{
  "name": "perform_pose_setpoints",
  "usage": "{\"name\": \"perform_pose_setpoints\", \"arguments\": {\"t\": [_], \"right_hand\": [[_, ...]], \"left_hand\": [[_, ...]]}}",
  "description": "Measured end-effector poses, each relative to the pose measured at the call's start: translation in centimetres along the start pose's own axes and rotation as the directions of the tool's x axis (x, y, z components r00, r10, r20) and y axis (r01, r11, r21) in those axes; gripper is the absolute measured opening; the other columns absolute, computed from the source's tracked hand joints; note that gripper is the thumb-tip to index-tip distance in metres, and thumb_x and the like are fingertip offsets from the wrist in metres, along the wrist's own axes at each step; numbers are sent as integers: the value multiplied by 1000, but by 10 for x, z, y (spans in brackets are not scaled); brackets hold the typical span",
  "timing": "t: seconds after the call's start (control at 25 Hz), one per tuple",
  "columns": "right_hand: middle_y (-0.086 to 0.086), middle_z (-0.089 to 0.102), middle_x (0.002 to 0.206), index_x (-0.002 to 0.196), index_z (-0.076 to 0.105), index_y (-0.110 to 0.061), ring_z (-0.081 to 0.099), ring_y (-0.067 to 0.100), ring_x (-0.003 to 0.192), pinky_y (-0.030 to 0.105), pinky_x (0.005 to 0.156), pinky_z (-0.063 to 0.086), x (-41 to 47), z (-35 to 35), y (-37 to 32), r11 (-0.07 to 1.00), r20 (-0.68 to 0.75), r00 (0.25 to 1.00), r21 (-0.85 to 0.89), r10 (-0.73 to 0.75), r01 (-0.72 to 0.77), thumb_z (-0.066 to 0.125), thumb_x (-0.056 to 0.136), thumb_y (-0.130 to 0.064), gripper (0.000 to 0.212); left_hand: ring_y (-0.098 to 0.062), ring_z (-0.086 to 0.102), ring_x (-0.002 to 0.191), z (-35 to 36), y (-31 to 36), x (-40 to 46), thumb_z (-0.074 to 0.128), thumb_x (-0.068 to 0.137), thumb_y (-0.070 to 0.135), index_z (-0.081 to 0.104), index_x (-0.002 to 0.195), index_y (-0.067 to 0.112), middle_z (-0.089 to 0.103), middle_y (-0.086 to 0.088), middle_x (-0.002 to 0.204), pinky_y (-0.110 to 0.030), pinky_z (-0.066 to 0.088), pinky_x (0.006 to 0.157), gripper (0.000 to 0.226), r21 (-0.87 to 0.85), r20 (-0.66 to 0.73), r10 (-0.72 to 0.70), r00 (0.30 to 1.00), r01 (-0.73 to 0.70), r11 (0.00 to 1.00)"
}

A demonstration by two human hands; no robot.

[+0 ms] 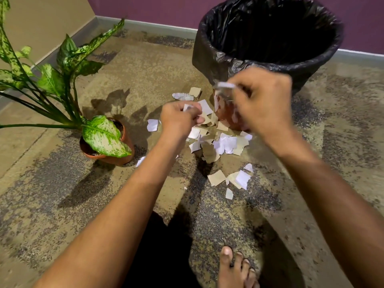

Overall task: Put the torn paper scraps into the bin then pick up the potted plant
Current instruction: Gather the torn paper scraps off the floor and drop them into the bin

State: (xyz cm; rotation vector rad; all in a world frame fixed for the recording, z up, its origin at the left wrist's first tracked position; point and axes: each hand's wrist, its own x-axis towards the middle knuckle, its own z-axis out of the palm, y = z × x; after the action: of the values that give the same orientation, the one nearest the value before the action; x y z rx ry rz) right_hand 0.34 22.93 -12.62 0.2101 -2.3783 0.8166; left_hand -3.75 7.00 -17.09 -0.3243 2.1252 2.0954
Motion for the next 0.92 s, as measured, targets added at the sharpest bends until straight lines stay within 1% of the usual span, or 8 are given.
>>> {"name": "perform_pose_setpoints", "arguments": {"t": [0.12, 0.28, 0.4, 0.48, 0.56, 0.72, 0.8, 0.92], "right_hand": [[-6, 69, 87, 90, 75, -18, 61, 6, 78, 11, 71, 44, 49, -34, 0, 997, -94, 995, -69, -23, 17, 63, 87, -24, 15], [1, 70, 97, 96, 75, -19, 63, 18, 91, 34, 86, 50, 84, -33, 32, 970, 16, 999, -239, 41, -36, 64, 86, -20, 15], [4, 71, 106, 109, 71, -17, 64, 21, 100, 27, 88, 46, 88, -28, 55, 959, 77, 993, -277, 91, -66, 67, 84, -21, 25], [2, 69, 116, 120, 66, -19, 63, 17, 106, 24, 95, 44, 88, -33, 65, 963, 59, 990, -247, 124, -106, 68, 86, -27, 35], [0, 67, 121, 122, 65, -21, 61, 14, 112, 24, 101, 42, 86, -39, 70, 968, 13, 992, -219, 128, -123, 63, 89, -30, 34], [-2, 71, 110, 112, 70, -19, 64, 14, 103, 30, 94, 48, 62, -47, 65, 987, -69, 996, -150, 49, -59, 57, 92, -26, 25], [-1, 71, 107, 108, 71, -15, 65, 14, 98, 34, 89, 51, 42, -45, 57, 993, -87, 996, -120, -30, 20, 55, 92, -21, 23], [4, 71, 103, 102, 71, -8, 66, 19, 96, 35, 87, 53, -1, -29, 48, 992, -87, 990, -70, -115, 109, 56, 92, -12, 18]], "left_hand": [[-17, 61, 51, 11, 44, 0, 59, 86, -8, 66, 77, -1, 64, -11, 70, -21, 56, 56, 14, -55, 24, 78, 997, -77, 996], [-16, 63, 52, 39, 93, 2, 62, 86, -3, 68, 82, 2, 66, -11, 71, -25, 57, 58, 8, 25, 54, 236, 970, -238, 971], [-14, 66, 51, 67, 122, 13, 67, 83, -2, 69, 78, 7, 68, -6, 72, -29, 60, 59, 10, 199, 27, 375, 927, -372, 907], [-12, 69, 57, 86, 134, 23, 69, 82, 2, 70, 81, 10, 69, -4, 78, -28, 60, 59, 8, 395, 85, 481, 872, -473, 787], [-13, 70, 75, 98, 141, 32, 71, 80, 8, 71, 88, 15, 69, -1, 86, -28, 59, 68, 10, 567, 167, 561, 811, -544, 618], [-14, 56, 114, 108, 137, 41, 75, 79, 28, 60, 123, 18, 61, -1, 123, -16, 43, 87, 48, 688, 360, 533, 766, -604, 402], [-14, 51, 119, 102, 129, 34, 71, 79, 30, 58, 124, 16, 57, -1, 126, -16, 38, 95, 50, 656, 384, 641, 664, -685, 317], [-17, 53, 117, 78, 102, 16, 63, 79, 19, 66, 108, 8, 62, -5, 116, -19, 37, 103, 31, 499, 324, 875, 360, -851, 165]]}}
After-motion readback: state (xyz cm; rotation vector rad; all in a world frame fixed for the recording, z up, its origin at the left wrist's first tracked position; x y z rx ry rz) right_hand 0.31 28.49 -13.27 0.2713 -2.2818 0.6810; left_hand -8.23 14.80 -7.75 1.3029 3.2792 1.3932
